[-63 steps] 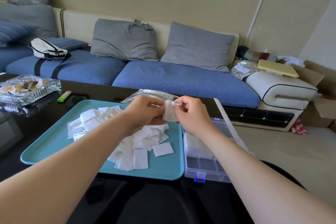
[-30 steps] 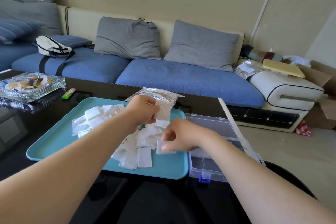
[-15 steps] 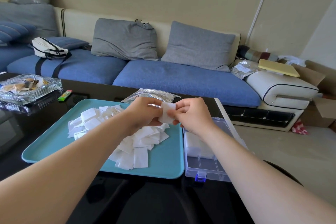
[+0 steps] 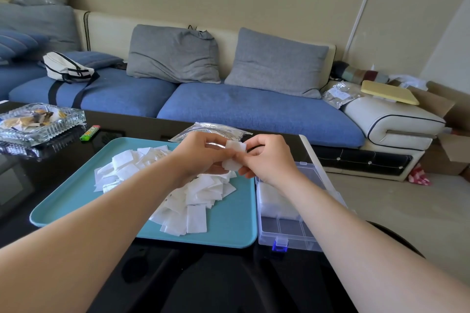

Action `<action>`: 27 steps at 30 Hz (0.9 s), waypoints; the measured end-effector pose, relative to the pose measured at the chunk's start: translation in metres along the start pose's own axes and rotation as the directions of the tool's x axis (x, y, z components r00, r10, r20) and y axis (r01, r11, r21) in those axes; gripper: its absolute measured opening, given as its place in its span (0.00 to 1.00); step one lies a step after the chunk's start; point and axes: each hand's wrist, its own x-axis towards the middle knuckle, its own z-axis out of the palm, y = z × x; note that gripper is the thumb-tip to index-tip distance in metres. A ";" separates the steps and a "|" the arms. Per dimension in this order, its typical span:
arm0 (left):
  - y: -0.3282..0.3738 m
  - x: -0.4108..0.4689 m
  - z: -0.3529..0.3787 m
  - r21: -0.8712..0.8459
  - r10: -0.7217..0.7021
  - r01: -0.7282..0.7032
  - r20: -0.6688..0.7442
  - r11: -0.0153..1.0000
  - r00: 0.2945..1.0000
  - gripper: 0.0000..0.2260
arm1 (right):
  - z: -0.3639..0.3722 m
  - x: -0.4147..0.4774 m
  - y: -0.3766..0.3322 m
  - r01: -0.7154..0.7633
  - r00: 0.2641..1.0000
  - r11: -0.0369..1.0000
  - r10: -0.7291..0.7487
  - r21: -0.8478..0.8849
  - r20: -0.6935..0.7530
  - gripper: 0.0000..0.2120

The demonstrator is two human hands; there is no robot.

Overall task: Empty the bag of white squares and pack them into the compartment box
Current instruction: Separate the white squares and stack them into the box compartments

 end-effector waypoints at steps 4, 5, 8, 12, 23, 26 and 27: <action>-0.001 0.005 0.002 0.006 -0.043 0.044 -0.162 0.999 0.986 0.06 | 0.007 0.000 0.002 -0.113 0.992 0.954 0.121 -0.276 0.015 0.15; -0.002 0.007 0.001 0.013 -0.040 0.043 -0.207 0.999 0.978 0.05 | 0.010 -0.001 0.002 -0.126 0.985 0.919 0.161 -0.373 0.063 0.13; -0.005 0.010 -0.001 0.044 -0.036 0.049 -0.258 0.998 0.966 0.03 | 0.025 -0.008 0.003 -0.097 0.924 0.845 0.273 -0.526 0.269 0.13; -0.010 0.012 -0.005 0.047 -0.063 0.077 -0.245 0.996 0.967 0.06 | 0.052 -0.019 0.005 0.028 0.842 0.765 0.329 -0.643 0.428 0.21; -0.012 0.013 -0.007 0.061 -0.064 0.076 -0.179 0.995 0.982 0.06 | 0.079 -0.026 -0.012 0.109 0.800 0.639 0.398 -0.761 0.449 0.18; -0.013 0.014 -0.009 0.092 -0.062 0.080 -0.186 0.993 0.981 0.07 | 0.079 -0.022 -0.014 0.130 0.774 0.605 0.433 -0.785 0.462 0.12; -0.014 0.015 -0.009 0.104 -0.061 0.082 -0.190 0.991 0.980 0.07 | 0.078 -0.022 -0.013 0.135 0.778 0.606 0.425 -0.784 0.463 0.09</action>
